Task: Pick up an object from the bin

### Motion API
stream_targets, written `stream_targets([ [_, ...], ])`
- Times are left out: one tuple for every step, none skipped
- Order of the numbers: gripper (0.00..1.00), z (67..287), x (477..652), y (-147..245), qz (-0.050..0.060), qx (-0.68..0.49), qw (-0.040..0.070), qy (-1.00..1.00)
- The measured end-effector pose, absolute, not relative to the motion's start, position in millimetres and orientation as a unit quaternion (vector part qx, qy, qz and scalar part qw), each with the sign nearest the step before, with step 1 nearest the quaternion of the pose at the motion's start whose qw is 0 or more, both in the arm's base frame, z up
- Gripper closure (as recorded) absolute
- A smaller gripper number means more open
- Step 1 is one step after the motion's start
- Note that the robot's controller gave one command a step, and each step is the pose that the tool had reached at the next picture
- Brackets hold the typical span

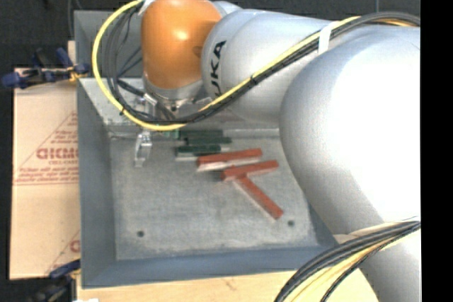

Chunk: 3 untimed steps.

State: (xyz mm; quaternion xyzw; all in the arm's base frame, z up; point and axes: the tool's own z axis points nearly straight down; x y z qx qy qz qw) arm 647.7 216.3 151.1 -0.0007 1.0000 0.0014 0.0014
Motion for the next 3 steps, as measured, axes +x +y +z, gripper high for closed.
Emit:
stream_targets([
  [1.00,80.0,637.4,116.7,0.003,-0.090,0.004,0.996],
  [0.00,78.2,639.5,115.1,0.003,-0.087,0.012,0.996],
  [0.00,78.1,639.3,115.0,0.003,-0.087,0.012,0.996],
])
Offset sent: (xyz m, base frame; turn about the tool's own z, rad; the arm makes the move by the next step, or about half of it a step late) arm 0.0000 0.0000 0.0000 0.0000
